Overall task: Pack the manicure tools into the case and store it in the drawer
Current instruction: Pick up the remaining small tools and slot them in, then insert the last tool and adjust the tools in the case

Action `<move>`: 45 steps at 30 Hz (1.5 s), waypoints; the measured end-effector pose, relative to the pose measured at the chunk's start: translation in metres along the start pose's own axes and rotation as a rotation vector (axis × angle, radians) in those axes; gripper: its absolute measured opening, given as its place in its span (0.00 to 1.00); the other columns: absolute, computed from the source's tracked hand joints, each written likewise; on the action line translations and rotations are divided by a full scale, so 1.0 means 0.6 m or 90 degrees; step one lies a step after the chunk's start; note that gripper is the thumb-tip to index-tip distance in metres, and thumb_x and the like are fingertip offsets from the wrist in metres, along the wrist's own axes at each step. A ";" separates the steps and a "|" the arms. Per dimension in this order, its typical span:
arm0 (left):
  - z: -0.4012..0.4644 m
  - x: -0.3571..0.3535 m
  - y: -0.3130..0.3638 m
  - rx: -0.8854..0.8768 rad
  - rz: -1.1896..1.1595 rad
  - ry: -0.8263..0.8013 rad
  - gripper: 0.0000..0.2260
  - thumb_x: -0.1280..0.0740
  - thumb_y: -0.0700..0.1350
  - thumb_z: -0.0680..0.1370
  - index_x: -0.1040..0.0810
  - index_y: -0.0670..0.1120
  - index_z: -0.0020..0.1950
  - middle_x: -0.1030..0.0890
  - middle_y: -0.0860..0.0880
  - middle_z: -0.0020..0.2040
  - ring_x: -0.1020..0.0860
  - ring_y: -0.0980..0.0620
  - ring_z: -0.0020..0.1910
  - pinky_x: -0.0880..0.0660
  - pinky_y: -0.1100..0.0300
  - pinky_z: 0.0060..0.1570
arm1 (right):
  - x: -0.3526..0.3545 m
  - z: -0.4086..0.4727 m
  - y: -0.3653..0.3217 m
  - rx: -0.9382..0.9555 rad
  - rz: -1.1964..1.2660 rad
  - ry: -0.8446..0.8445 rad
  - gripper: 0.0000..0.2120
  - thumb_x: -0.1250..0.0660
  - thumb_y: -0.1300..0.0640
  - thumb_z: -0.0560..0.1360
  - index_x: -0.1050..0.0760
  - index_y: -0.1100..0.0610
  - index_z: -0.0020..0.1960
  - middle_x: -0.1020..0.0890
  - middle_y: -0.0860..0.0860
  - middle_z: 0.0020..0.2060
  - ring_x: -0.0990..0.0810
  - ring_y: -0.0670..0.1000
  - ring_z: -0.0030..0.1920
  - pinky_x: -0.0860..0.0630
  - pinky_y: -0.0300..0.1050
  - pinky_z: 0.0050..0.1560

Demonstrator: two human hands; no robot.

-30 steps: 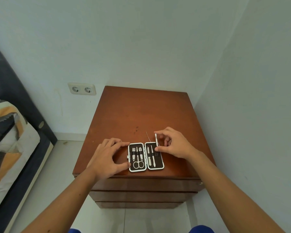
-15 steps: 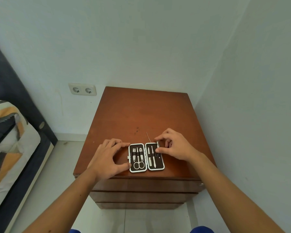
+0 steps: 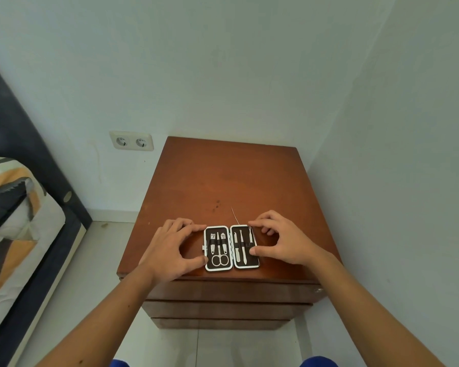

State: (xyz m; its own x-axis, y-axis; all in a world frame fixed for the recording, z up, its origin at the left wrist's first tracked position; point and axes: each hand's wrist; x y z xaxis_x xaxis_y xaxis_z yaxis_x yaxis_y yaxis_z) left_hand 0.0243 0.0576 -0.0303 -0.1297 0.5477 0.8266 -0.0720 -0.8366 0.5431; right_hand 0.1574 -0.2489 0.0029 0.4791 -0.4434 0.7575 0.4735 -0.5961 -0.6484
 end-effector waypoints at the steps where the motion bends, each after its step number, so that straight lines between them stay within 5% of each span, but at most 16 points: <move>1: 0.000 0.000 0.000 0.000 -0.001 0.001 0.33 0.30 0.70 0.69 0.29 0.64 0.73 0.31 0.64 0.64 0.36 0.62 0.64 0.38 0.60 0.64 | 0.000 -0.004 0.000 0.002 -0.001 -0.006 0.33 0.21 0.38 0.70 0.24 0.41 0.73 0.27 0.36 0.64 0.23 0.41 0.60 0.25 0.34 0.60; 11: 0.000 0.001 0.002 -0.003 0.005 0.002 0.34 0.31 0.70 0.68 0.29 0.63 0.73 0.30 0.63 0.64 0.36 0.62 0.63 0.38 0.59 0.63 | -0.005 -0.016 -0.006 0.015 -0.078 -0.012 0.26 0.23 0.39 0.72 0.20 0.43 0.68 0.30 0.39 0.68 0.30 0.41 0.70 0.33 0.43 0.73; 19: 0.000 0.001 0.001 -0.001 0.006 -0.002 0.34 0.31 0.70 0.69 0.29 0.63 0.73 0.30 0.63 0.64 0.36 0.61 0.64 0.38 0.59 0.62 | 0.015 -0.011 -0.028 0.004 -0.103 -0.067 0.23 0.21 0.38 0.70 0.20 0.42 0.62 0.30 0.38 0.65 0.27 0.42 0.61 0.26 0.42 0.63; 26: 0.000 0.001 0.001 0.001 0.001 -0.002 0.34 0.32 0.71 0.68 0.29 0.63 0.73 0.30 0.63 0.64 0.36 0.62 0.64 0.39 0.60 0.63 | 0.021 -0.004 -0.034 -0.022 -0.088 -0.076 0.38 0.19 0.35 0.66 0.25 0.42 0.73 0.31 0.34 0.64 0.24 0.44 0.59 0.22 0.45 0.62; 33: -0.001 0.002 0.002 0.004 -0.001 -0.006 0.34 0.32 0.71 0.69 0.29 0.63 0.73 0.31 0.64 0.65 0.37 0.62 0.64 0.38 0.59 0.64 | 0.018 -0.017 -0.035 -0.022 -0.056 -0.089 0.34 0.18 0.39 0.67 0.22 0.45 0.71 0.31 0.38 0.67 0.27 0.38 0.63 0.31 0.32 0.63; 37: -0.001 0.003 0.003 0.004 0.002 -0.002 0.34 0.32 0.71 0.68 0.29 0.64 0.73 0.31 0.63 0.64 0.37 0.62 0.64 0.38 0.59 0.64 | 0.017 -0.021 -0.032 -0.028 -0.036 -0.085 0.34 0.17 0.41 0.67 0.22 0.44 0.71 0.31 0.38 0.67 0.28 0.33 0.60 0.32 0.23 0.55; 41: -0.001 0.001 0.004 0.005 -0.003 -0.001 0.34 0.32 0.71 0.68 0.29 0.63 0.73 0.30 0.63 0.64 0.36 0.61 0.65 0.38 0.59 0.64 | 0.017 -0.012 -0.024 -0.025 -0.008 -0.054 0.34 0.18 0.37 0.65 0.22 0.41 0.69 0.27 0.36 0.64 0.23 0.42 0.56 0.27 0.31 0.55; 45: 0.000 0.001 0.002 0.008 -0.004 -0.004 0.33 0.31 0.70 0.69 0.29 0.64 0.73 0.31 0.64 0.65 0.36 0.61 0.65 0.38 0.58 0.65 | 0.014 0.015 -0.024 -0.017 0.044 0.036 0.20 0.20 0.42 0.72 0.16 0.43 0.62 0.19 0.40 0.53 0.21 0.44 0.50 0.26 0.36 0.52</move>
State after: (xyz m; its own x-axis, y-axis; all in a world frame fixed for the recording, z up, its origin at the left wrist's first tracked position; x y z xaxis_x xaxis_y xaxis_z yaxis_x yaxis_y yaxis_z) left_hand 0.0241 0.0568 -0.0289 -0.1224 0.5531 0.8240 -0.0597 -0.8329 0.5502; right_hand 0.1615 -0.2379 0.0177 0.4667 -0.5208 0.7148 0.4205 -0.5804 -0.6974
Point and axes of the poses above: each hand's wrist, its own z-axis towards the middle knuckle, its own x-axis out of the back of the hand, y = z × x
